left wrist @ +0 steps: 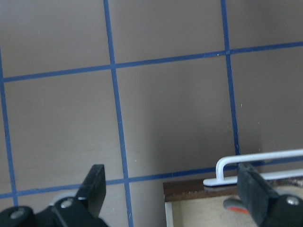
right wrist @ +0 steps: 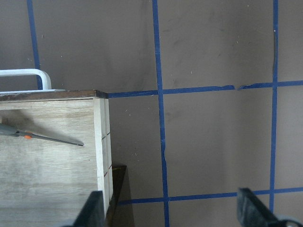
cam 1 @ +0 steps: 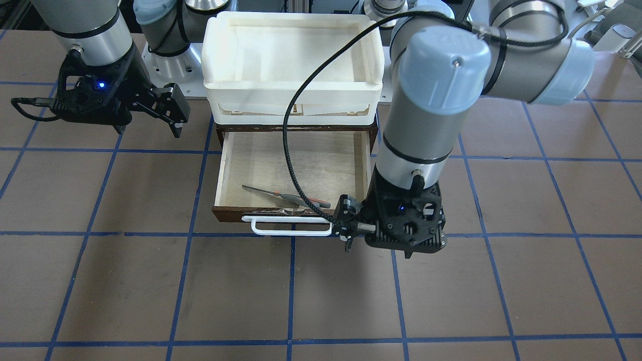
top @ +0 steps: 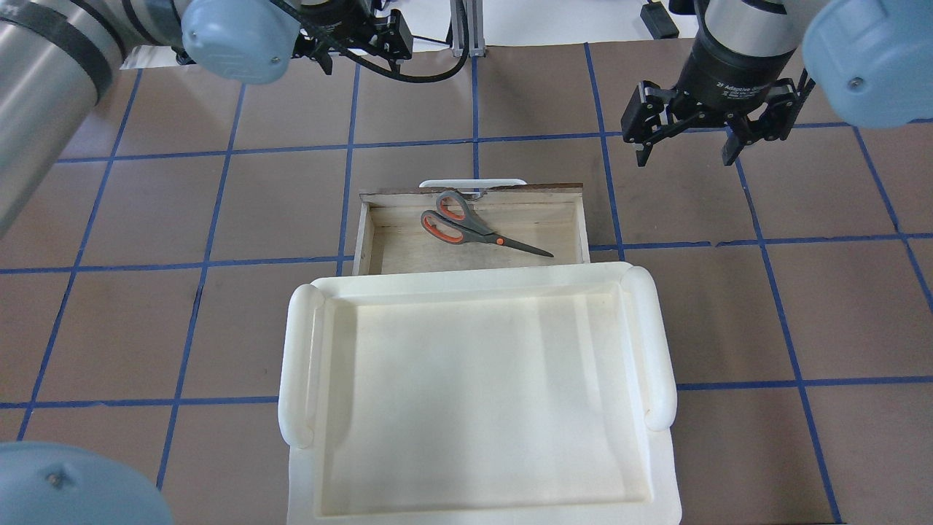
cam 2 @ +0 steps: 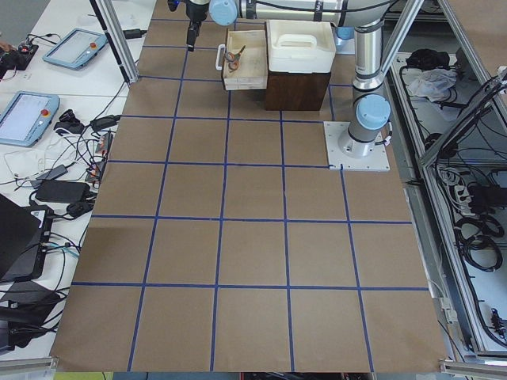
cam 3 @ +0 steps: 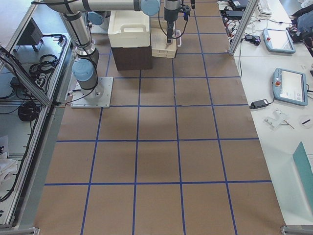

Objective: Put scissors in drawer and close it
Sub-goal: 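Move the left gripper over the drawer's white handle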

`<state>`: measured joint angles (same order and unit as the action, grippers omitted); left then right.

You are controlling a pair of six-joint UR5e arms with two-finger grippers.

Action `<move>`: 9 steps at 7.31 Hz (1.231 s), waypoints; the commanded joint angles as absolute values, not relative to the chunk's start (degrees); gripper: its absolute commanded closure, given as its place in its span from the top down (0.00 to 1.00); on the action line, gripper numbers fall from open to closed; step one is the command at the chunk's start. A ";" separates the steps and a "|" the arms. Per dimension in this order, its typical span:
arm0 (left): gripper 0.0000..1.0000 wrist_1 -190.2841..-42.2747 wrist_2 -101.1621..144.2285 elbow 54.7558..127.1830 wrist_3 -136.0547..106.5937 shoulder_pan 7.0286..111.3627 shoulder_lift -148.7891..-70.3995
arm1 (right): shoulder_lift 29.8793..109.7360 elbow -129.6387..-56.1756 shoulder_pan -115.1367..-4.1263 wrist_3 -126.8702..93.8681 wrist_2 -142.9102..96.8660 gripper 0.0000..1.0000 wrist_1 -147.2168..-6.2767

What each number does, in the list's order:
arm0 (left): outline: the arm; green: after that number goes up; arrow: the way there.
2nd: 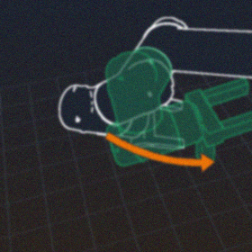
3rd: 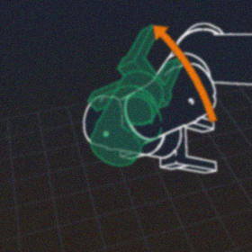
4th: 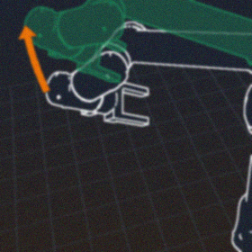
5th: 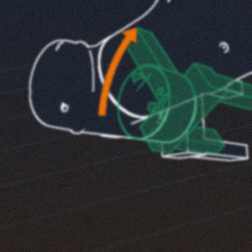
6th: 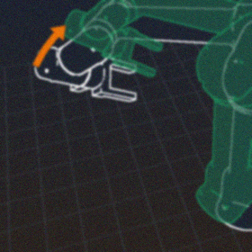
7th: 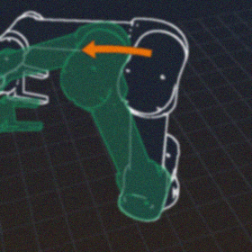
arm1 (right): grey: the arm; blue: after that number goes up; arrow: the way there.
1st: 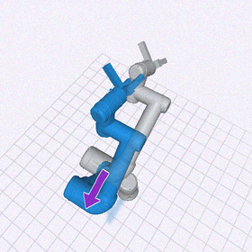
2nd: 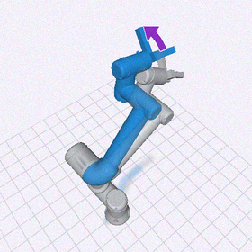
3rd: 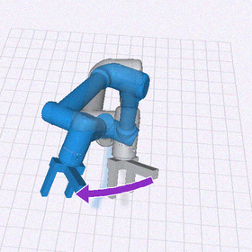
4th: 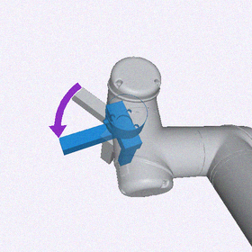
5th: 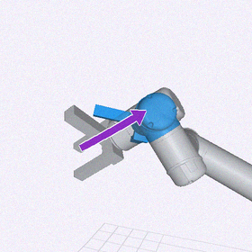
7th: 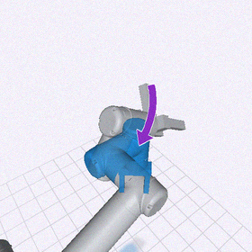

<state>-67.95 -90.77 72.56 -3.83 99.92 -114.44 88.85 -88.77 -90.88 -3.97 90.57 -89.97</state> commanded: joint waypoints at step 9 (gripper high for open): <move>1.00 -70.22 -88.43 73.92 0.96 105.29 -124.36 | 88.86 -88.86 -90.53 -2.64 90.79 1.00 -90.44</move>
<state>-69.45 -89.64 73.85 -0.99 105.37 -124.32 88.86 -88.83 -90.56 -2.70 90.74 -90.54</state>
